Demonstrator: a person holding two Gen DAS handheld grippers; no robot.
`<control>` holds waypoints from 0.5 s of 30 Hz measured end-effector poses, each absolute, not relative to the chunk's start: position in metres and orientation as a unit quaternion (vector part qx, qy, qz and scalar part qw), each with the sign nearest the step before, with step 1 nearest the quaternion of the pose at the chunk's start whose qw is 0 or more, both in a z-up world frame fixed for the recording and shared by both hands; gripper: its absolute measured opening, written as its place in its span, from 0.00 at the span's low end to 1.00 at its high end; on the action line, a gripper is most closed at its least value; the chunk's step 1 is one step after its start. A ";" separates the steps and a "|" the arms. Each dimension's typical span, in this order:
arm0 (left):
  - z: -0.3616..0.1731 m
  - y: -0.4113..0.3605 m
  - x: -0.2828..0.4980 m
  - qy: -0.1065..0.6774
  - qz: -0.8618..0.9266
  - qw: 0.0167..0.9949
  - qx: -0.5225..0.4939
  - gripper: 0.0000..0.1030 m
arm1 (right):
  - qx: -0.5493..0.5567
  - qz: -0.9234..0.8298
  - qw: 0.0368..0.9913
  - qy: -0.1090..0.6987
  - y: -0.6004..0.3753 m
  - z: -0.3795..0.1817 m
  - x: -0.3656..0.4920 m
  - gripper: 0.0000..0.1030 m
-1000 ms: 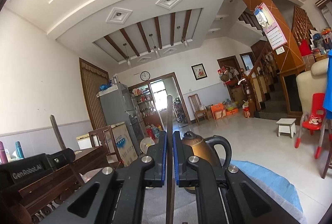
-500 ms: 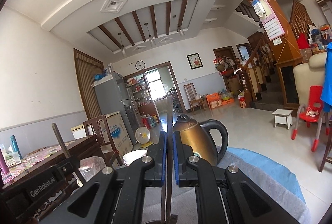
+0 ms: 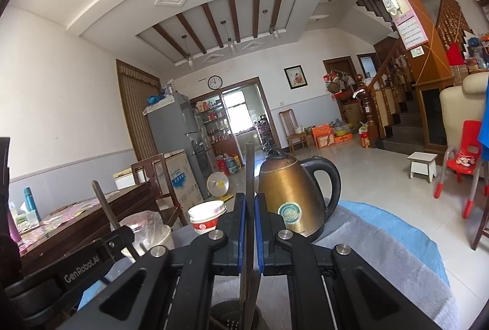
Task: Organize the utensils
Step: 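Lower both chopsticks into the gray holder and open both grippers, then withdraw both open grippers and move them toward the last chopsticks on the cloth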
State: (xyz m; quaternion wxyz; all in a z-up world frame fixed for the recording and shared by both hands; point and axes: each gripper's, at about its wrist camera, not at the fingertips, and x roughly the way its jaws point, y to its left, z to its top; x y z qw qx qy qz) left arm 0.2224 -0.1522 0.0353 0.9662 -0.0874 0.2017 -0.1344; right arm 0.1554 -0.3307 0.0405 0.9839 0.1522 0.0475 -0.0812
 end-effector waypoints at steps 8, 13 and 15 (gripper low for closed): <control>0.037 -0.151 0.193 0.192 -0.157 0.968 -0.048 0.06 | 0.144 -0.061 0.986 0.056 -0.326 0.035 0.138 0.07; 0.036 -0.147 0.174 0.191 -0.172 0.966 -0.027 0.06 | 0.153 -0.039 0.985 0.069 -0.325 0.033 0.136 0.08; 0.038 -0.143 0.168 0.186 -0.169 0.968 -0.018 0.09 | 0.157 -0.036 0.984 0.070 -0.326 0.031 0.135 0.09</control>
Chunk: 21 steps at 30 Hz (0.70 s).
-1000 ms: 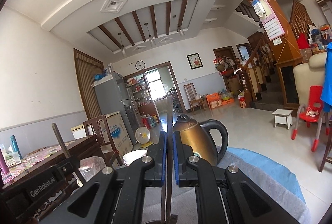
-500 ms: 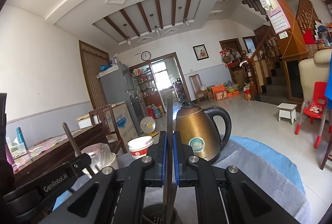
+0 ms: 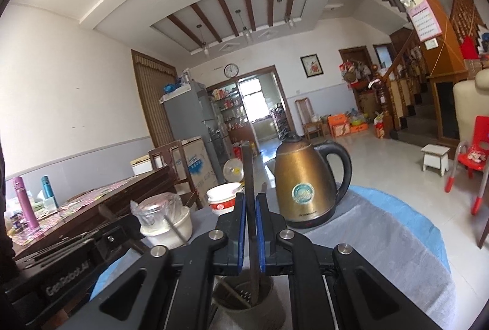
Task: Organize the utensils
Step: 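Withdraw both open grippers and move them toward the last chopsticks on the cloth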
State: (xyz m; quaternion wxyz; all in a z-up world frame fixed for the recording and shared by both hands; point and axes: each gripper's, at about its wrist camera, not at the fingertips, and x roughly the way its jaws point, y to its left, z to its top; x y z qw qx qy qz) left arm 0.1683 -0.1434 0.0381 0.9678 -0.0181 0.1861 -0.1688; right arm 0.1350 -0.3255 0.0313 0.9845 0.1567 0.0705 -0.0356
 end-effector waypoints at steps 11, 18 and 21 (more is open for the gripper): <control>0.039 -0.096 0.148 0.173 -0.130 0.976 -0.023 0.50 | 0.189 -0.026 0.978 0.079 -0.333 0.028 0.124 0.63; 0.010 -0.066 0.150 0.214 -0.096 0.972 -0.018 0.55 | 0.221 -0.043 0.973 0.044 -0.354 0.027 0.093 0.63; -0.007 -0.057 0.151 0.240 -0.093 0.966 -0.020 0.59 | 0.238 -0.040 0.969 0.045 -0.362 0.023 0.082 0.63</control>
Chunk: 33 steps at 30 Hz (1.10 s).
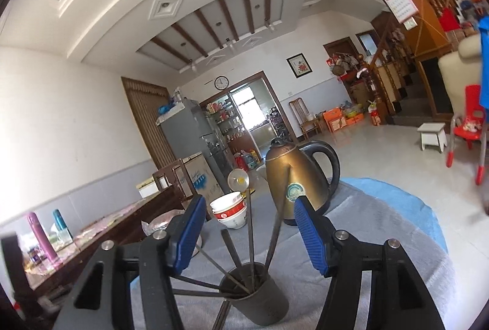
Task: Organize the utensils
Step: 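Withdraw both open grippers and move them toward the last chopsticks on the cloth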
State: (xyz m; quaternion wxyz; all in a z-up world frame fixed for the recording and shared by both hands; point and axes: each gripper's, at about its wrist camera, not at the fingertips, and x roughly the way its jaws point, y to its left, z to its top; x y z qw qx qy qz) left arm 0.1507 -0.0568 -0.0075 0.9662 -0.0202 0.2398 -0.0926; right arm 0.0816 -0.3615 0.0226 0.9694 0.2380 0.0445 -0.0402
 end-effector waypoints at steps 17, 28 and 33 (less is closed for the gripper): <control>-0.071 -0.070 0.148 0.346 -0.122 0.930 0.009 0.59 | 0.249 0.004 0.947 0.206 -0.344 -0.077 0.101 0.63; -0.100 -0.061 0.149 0.392 -0.111 0.913 0.011 0.60 | 0.255 0.041 0.930 0.263 -0.318 -0.127 0.116 0.58; -0.102 -0.062 0.153 0.394 -0.094 0.914 0.024 0.60 | 0.255 0.054 0.925 0.278 -0.315 -0.133 0.123 0.47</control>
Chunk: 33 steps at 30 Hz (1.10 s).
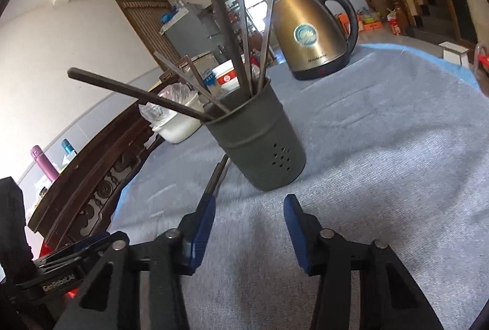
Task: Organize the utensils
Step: 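Withdraw both open grippers and move them toward the last chopsticks on the cloth, then close the left gripper on one of the two remaining chopsticks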
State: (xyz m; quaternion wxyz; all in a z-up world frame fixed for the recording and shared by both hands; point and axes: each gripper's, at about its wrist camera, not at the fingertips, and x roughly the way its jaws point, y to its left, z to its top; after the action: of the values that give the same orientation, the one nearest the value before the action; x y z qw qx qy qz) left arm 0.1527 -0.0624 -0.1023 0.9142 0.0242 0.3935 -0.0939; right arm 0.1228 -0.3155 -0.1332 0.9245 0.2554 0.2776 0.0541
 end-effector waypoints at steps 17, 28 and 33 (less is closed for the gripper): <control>-0.116 -0.064 0.159 0.417 -0.078 0.905 0.039 0.60 | 0.272 0.062 0.917 0.285 -0.318 -0.136 0.126 0.47; -0.130 -0.065 0.165 0.448 -0.088 0.889 0.030 0.60 | 0.273 0.063 0.914 0.294 -0.318 -0.139 0.129 0.47; -0.140 -0.061 0.171 0.478 -0.104 0.872 0.005 0.60 | 0.274 0.062 0.913 0.296 -0.318 -0.139 0.129 0.47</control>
State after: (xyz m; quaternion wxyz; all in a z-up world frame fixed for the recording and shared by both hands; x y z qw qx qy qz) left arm 0.1712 -0.0605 -0.1397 0.8723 0.0046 0.4777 -0.1040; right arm 0.1294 -0.3182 -0.1392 0.9130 0.2743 0.2957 0.0619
